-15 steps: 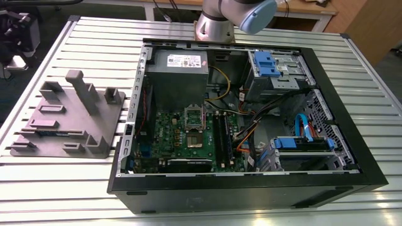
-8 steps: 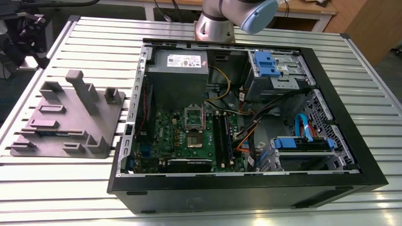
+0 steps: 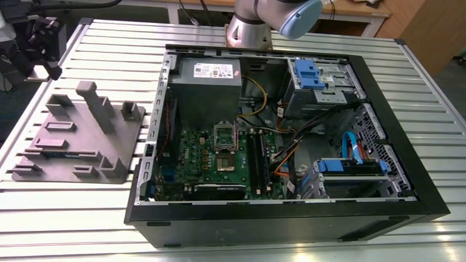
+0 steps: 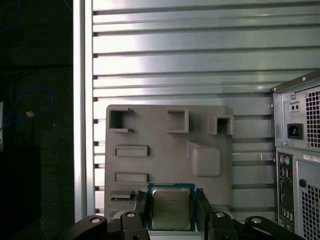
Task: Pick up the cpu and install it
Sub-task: 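Pick up the cpu and move it towards the insertion slot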
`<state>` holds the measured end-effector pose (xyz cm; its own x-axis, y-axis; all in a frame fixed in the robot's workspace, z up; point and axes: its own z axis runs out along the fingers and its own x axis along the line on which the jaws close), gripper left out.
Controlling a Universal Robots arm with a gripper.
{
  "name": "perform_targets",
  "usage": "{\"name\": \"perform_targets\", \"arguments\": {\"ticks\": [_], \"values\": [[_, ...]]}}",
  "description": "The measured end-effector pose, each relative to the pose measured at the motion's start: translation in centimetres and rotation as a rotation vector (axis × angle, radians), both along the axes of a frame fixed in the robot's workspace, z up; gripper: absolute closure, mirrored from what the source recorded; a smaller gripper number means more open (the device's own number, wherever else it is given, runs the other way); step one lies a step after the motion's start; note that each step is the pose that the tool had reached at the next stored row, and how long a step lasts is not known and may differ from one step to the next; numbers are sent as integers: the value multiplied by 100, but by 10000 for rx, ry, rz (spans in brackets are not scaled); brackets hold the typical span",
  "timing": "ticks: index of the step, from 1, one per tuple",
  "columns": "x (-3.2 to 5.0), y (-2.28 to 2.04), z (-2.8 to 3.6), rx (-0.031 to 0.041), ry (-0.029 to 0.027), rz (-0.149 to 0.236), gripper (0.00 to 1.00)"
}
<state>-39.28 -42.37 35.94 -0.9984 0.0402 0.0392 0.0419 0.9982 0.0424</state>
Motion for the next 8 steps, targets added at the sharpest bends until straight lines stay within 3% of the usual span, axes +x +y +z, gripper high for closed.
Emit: {"name": "perform_targets", "arguments": {"ticks": [8], "values": [[0,0,18,1,-1,0,53]]}}
